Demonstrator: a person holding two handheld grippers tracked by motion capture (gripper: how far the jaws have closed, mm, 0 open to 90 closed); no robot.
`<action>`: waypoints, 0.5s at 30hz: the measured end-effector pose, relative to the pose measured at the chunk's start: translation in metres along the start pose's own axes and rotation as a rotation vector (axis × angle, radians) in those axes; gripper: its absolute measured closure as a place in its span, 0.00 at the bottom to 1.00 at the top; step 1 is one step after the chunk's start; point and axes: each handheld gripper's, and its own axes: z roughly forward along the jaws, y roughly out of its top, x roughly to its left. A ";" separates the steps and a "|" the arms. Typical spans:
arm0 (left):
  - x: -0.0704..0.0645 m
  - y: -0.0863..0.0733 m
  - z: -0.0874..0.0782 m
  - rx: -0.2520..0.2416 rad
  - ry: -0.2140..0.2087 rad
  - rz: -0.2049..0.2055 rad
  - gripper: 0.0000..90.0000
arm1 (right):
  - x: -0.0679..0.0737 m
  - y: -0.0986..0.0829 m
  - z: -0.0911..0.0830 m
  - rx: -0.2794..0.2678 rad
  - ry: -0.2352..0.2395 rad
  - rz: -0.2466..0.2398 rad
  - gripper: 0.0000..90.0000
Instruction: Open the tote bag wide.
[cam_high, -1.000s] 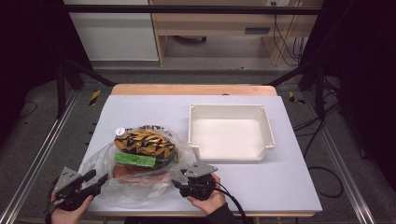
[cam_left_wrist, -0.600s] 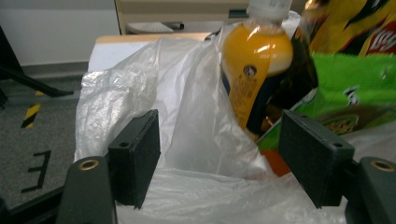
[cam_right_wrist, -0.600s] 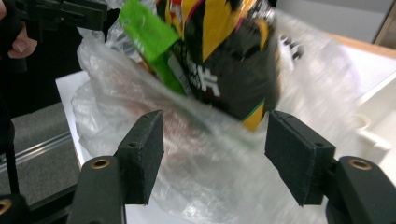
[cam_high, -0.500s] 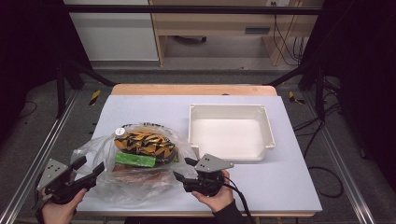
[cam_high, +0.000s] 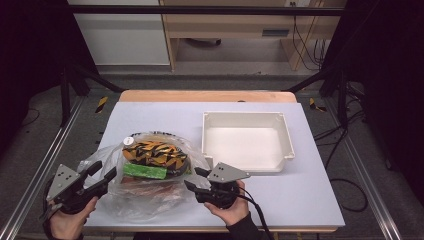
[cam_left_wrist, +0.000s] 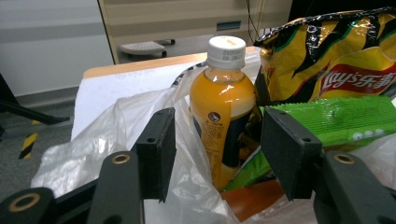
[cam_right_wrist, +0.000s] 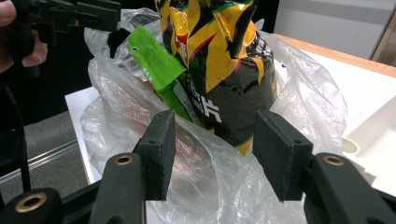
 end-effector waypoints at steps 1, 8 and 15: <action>0.000 0.000 0.001 0.004 -0.006 -0.005 0.53 | 0.000 0.001 0.000 -0.004 0.002 0.001 0.55; 0.007 0.001 0.012 0.017 0.031 -0.029 0.51 | 0.006 0.008 0.003 -0.019 0.012 -0.008 0.56; 0.012 -0.009 0.016 -0.021 0.029 -0.056 0.45 | 0.017 0.014 0.014 -0.029 0.047 -0.022 0.57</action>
